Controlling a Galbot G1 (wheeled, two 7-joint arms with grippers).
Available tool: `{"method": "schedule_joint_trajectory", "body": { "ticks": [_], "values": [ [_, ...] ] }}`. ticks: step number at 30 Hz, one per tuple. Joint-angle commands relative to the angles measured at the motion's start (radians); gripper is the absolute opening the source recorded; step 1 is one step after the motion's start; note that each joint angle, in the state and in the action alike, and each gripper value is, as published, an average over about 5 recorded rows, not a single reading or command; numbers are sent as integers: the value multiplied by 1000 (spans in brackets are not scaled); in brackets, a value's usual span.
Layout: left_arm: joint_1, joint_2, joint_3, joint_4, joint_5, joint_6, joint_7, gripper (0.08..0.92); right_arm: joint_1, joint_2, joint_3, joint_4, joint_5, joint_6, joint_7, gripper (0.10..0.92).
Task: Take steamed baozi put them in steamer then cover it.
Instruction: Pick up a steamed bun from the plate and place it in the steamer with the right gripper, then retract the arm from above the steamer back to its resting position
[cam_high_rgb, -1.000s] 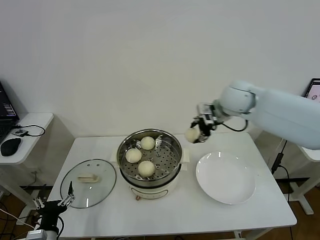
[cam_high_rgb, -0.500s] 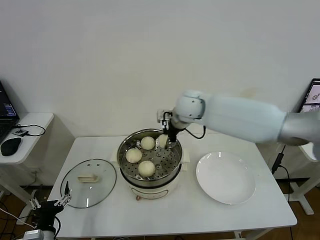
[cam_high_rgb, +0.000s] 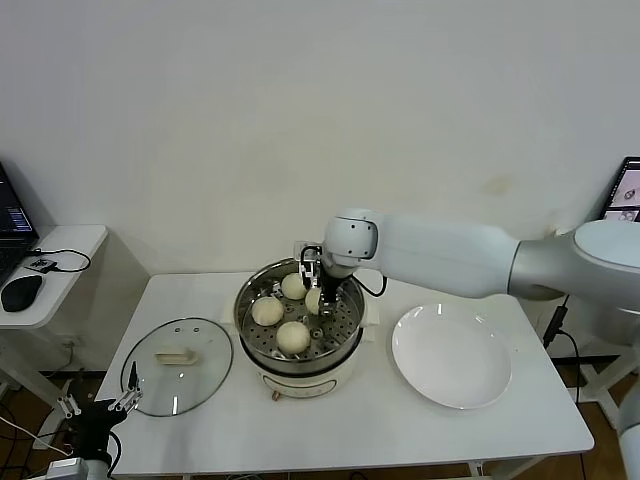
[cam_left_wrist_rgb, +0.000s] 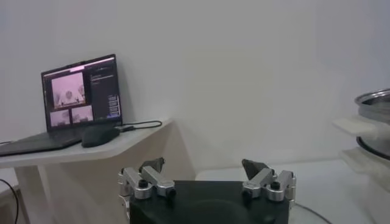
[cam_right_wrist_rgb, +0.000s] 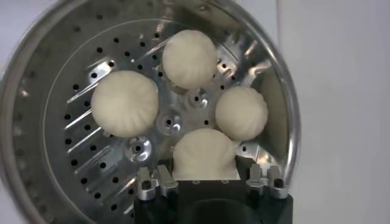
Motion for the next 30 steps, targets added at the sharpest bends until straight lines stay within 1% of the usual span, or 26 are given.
{"method": "schedule_joint_trajectory", "body": {
  "ticks": [1,6,8,14,17,19,21,24,27,30],
  "values": [
    [1,0,-1,2,0,-2,0,823,-29,31,-4,-25,-14,-18,14,636],
    [3,-2,-2,0,1,-1,0,823,-19,10,2,-2,-15,-18,14,638],
    [4,-1,-2,0,0,-1,0,823,0,-7,7,15,-15,-18,11,656],
    [2,0,-2,-1,-1,1,1,823,59,-119,50,119,-13,-17,6,801],
    [1,2,-1,0,-1,1,1,823,59,-206,90,204,-10,-17,46,820],
    [0,3,-1,1,-1,1,0,823,39,-271,122,266,16,-12,143,822],
    [-1,5,-1,3,0,2,-1,823,-1,-334,152,326,73,9,311,822],
    [-2,8,-2,5,2,3,-2,823,-94,-423,212,404,143,88,554,823],
    [-3,9,-1,7,6,2,-1,823,-256,-518,341,467,136,204,687,823],
    [-3,7,3,8,14,3,-1,823,-495,-605,545,514,90,337,757,823]
  ]
}}
